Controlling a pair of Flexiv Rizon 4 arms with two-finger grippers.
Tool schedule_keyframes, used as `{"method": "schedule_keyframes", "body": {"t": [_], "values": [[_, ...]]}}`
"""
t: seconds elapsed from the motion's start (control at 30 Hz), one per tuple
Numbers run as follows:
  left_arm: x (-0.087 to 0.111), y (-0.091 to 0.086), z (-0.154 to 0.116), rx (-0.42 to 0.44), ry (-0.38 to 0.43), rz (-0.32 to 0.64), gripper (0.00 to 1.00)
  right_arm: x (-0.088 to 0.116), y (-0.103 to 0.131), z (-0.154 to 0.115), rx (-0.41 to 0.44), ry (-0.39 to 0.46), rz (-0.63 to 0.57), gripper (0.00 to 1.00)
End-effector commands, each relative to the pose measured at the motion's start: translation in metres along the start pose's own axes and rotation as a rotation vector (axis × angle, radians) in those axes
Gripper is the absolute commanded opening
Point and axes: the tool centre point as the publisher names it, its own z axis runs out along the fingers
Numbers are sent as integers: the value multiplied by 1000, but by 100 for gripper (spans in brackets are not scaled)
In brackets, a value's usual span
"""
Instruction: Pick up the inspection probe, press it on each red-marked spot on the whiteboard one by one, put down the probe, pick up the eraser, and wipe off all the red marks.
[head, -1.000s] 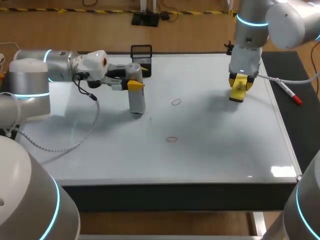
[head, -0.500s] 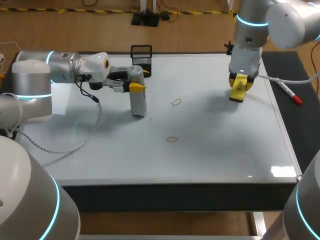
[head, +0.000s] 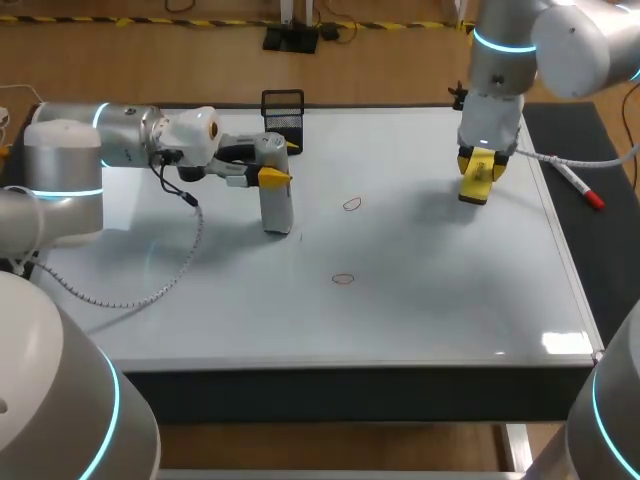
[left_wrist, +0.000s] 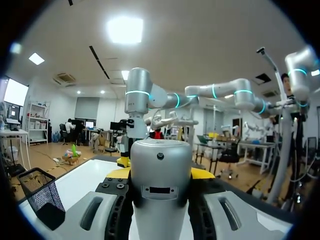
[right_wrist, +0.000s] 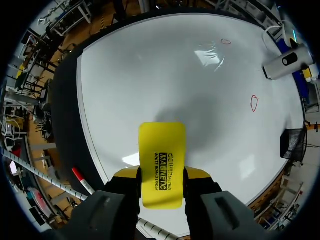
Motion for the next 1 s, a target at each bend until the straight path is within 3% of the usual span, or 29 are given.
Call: {"method": "schedule_keyframes", "body": {"t": [0.03,0.53,1.0], "values": [[0,2,0,-3,2,1,0,0,0,-1,2,2,-1,0],[3,-4,0,-4,-4,13,0,0,0,-1,2,2,-1,0],[-2,-34,-28,-2,-49,50,0,0,0,-1,2,2,-1,0]]}}
